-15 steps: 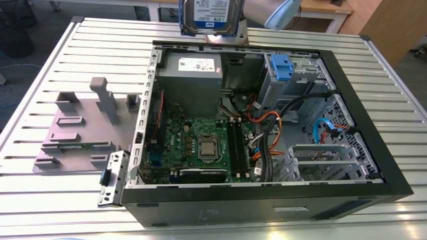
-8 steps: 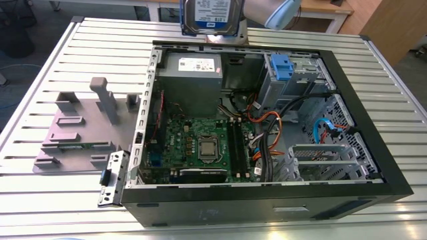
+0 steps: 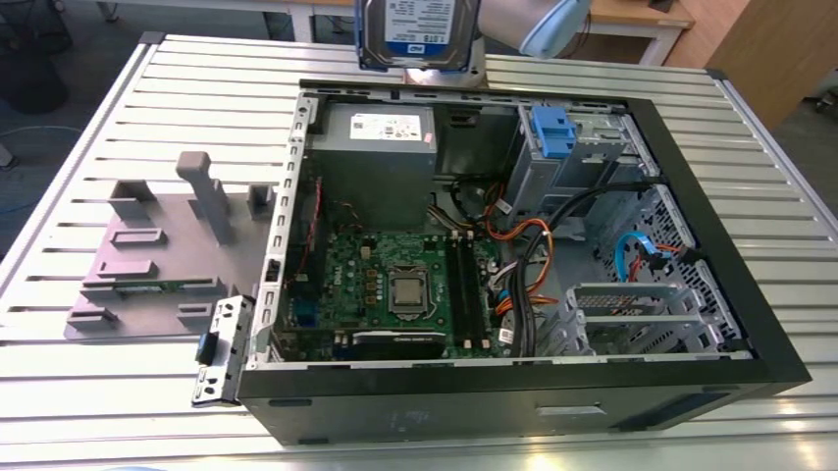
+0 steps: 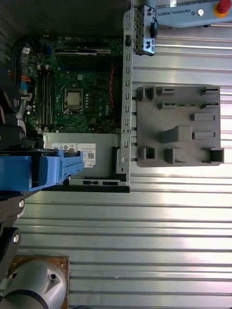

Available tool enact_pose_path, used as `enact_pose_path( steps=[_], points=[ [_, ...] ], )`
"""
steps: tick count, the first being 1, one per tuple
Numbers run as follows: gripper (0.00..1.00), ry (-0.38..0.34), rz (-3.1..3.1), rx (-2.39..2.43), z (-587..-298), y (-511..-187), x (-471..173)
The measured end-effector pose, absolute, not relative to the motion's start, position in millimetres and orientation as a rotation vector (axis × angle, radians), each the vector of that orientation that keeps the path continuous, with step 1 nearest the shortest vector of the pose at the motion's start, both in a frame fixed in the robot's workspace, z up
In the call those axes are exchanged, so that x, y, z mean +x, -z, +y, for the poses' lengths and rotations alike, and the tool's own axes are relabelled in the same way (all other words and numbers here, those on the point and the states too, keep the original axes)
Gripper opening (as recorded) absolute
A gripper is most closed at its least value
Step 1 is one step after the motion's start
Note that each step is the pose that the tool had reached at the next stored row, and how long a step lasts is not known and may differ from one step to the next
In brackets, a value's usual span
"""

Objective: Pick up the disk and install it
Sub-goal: 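Pick up the disk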

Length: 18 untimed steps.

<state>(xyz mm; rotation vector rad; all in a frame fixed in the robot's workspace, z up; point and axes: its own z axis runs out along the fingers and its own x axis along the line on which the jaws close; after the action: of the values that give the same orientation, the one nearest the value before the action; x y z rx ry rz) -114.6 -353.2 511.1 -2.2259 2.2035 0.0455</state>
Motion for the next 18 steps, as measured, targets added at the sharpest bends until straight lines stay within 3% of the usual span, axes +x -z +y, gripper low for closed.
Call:
enact_pose_path(
  steps=[18],
  points=[
    [0.36,-0.045,2.203,-2.226,-353.2,-510.8,-109.8]
  ],
)
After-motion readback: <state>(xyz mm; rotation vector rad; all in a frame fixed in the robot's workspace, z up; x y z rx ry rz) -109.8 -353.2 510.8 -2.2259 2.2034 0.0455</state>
